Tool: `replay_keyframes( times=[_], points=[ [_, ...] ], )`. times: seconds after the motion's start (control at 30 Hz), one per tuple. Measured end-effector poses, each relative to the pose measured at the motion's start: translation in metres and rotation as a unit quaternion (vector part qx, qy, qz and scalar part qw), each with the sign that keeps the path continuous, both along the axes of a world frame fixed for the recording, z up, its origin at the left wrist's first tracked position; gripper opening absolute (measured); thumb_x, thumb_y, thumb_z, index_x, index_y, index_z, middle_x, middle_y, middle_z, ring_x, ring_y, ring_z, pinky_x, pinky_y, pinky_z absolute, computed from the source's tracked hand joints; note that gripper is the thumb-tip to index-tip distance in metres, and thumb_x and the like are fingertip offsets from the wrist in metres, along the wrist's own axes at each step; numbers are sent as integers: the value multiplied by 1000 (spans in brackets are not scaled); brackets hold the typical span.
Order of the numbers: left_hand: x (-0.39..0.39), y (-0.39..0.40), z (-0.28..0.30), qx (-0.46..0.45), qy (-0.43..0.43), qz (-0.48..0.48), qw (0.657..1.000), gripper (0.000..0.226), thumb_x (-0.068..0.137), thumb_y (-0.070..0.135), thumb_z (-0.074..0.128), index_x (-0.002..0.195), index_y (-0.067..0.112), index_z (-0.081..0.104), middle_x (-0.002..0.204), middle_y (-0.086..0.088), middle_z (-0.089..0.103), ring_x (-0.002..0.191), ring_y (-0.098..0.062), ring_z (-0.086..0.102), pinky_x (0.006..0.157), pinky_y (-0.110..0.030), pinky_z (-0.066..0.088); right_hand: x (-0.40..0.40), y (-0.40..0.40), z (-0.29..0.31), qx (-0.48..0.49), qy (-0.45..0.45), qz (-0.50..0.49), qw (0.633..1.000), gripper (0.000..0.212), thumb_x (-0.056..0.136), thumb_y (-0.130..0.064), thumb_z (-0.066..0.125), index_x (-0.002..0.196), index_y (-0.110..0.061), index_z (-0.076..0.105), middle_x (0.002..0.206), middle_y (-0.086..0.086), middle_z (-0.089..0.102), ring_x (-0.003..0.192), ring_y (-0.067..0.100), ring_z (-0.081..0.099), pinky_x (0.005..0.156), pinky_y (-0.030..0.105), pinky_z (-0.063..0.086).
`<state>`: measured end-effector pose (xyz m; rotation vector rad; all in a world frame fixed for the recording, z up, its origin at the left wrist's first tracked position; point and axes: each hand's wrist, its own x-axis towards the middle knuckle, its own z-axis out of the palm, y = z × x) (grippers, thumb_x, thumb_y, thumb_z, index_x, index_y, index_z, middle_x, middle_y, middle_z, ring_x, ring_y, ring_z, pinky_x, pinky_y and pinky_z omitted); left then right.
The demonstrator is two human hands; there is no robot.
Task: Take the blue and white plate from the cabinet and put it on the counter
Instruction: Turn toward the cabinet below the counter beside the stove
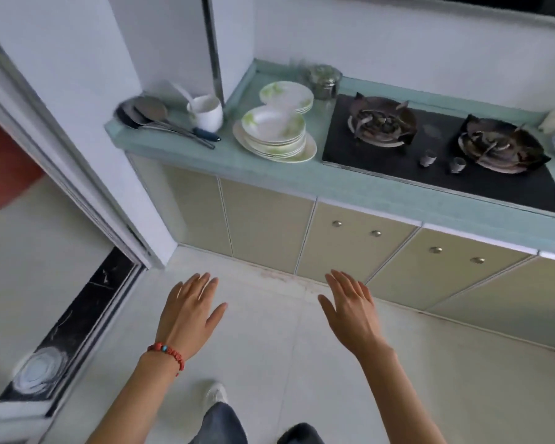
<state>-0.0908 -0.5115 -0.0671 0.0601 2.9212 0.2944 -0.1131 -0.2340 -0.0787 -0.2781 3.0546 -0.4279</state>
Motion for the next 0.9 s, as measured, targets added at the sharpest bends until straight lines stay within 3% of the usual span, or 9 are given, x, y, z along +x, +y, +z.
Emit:
replay_keyframes(
  times=[0.37, 0.7, 0.83, 0.9],
  points=[
    [-67, -146, -18, -22, 19, 20, 999, 104, 78, 65, -19, 129, 5, 48, 137, -16, 50, 128, -32, 44, 107, -47, 35, -81, -153, -5, -33, -10, 19, 999, 43, 93, -28, 50, 130, -7, 46, 140, 12, 48, 132, 27, 39, 108, 40, 28],
    [-165, -177, -40, -14, -14, 2, 1000, 95, 85, 60, -11, 122, 2, 55, 127, -19, 59, 119, -34, 53, 100, -50, 42, -171, -190, -31, -14, -18, 25, 999, 42, 92, -27, 51, 129, -6, 47, 138, 13, 49, 131, 27, 41, 109, 42, 29],
    [-217, -182, -45, -13, 9, -22, 1000, 101, 78, 62, -20, 131, 7, 45, 139, -15, 48, 130, -30, 41, 108, -45, 32, -213, -196, -41, -14, -25, 8, 1000, 42, 93, -27, 50, 129, -6, 46, 139, 13, 48, 132, 27, 40, 109, 41, 29],
    [-239, -184, -45, -2, 14, -24, 1000, 98, 81, 62, -16, 128, 5, 48, 135, -17, 52, 127, -32, 45, 106, -47, 35, -231, -201, -46, -21, -27, -7, 999, 42, 92, -26, 51, 128, -5, 47, 138, 13, 50, 130, 28, 42, 108, 42, 31]
  ],
)
